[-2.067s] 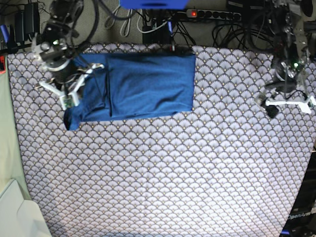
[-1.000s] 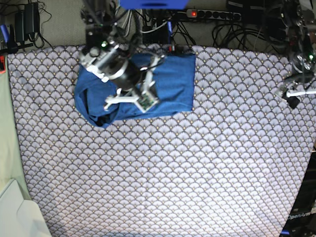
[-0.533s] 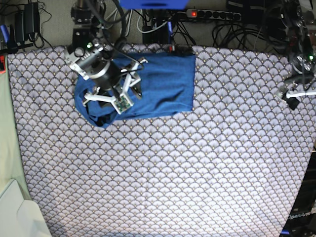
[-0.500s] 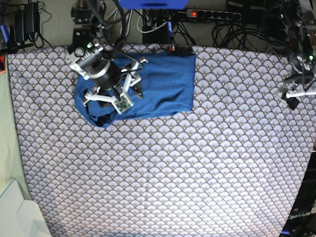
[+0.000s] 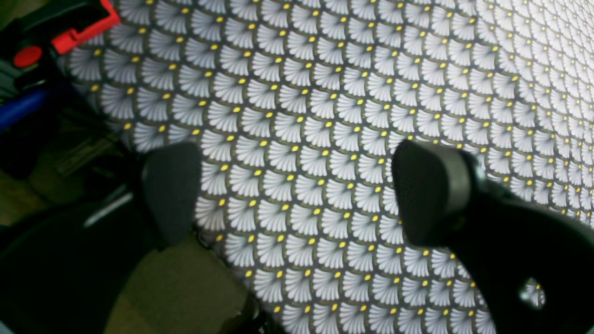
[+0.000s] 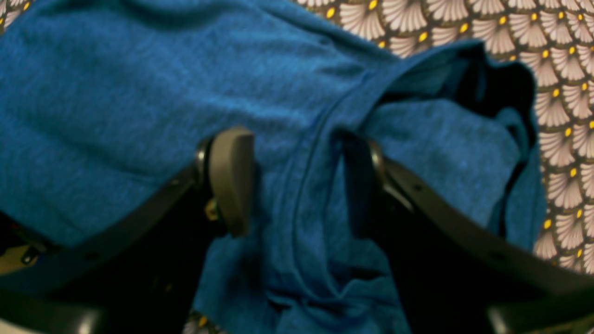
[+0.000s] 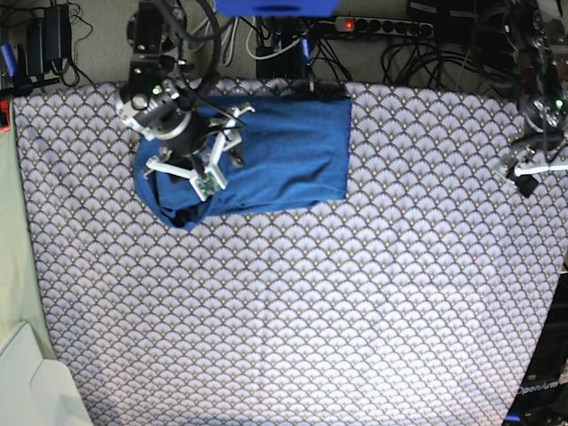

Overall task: Fold the T-shirt properly
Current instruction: 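Fold the grasped side over the shirt toward the left gripper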

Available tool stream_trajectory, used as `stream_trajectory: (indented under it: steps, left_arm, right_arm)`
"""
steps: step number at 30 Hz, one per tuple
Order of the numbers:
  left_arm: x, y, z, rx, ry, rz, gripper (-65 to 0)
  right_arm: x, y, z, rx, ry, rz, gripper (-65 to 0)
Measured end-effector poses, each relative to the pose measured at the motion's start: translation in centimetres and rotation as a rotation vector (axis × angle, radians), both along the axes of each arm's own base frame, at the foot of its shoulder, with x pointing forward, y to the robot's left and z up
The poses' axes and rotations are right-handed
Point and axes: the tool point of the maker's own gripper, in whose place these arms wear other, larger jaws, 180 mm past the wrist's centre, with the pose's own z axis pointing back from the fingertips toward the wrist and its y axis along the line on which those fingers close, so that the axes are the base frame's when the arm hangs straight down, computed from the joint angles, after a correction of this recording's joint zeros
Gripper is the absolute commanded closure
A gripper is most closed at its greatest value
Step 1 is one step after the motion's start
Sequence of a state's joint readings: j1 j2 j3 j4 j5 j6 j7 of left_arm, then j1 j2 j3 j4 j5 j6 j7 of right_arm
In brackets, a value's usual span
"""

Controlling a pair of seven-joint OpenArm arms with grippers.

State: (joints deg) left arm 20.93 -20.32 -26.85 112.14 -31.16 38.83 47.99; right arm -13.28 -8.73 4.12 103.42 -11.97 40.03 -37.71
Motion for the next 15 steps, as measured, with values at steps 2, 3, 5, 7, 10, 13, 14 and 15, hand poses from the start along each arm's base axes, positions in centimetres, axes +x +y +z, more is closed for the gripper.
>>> stream_trajectory:
  steps: [2, 3, 5, 7, 10, 13, 14, 15]
  left_arm:
    - [0.0, 0.0, 0.0, 0.0, 0.0, 0.0, -65.0]
    - [0.0, 0.0, 0.0, 0.0, 0.0, 0.0, -65.0]
    - [0.0, 0.0, 0.0, 0.0, 0.0, 0.0, -65.0]
    - [0.0, 0.0, 0.0, 0.0, 0.0, 0.0, -65.0]
    - [0.0, 0.0, 0.0, 0.0, 0.0, 0.0, -65.0]
    - [0.0, 0.0, 0.0, 0.0, 0.0, 0.0, -65.0]
    - [0.0, 0.0, 0.0, 0.0, 0.0, 0.0, -65.0]
    - [0.0, 0.0, 0.0, 0.0, 0.0, 0.0, -65.0]
  right_arm:
    - [0.3, -0.2, 0.2, 0.005, -0.009, -0.009, -32.2]
    - [0.4, -0.4, 0.3, 0.002, -0.011, -0.014, -32.2]
    - [0.7, -0.7, 0.4, 0.0, -0.016, -0.02, -32.2]
    - [0.7, -0.7, 0.4, 0.001, -0.017, -0.02, -32.1]
    - [0.7, -0.7, 0.4, 0.001, -0.016, -0.02, -32.1]
    - [0.5, -0.5, -0.2, 0.007, -0.002, -0.018, -32.1]
    - [0.3, -0.4, -0.6, 0.009, 0.011, -0.016, -32.0]
    - [0.1, -0.4, -0.9, 0.009, 0.024, -0.015, -31.9]
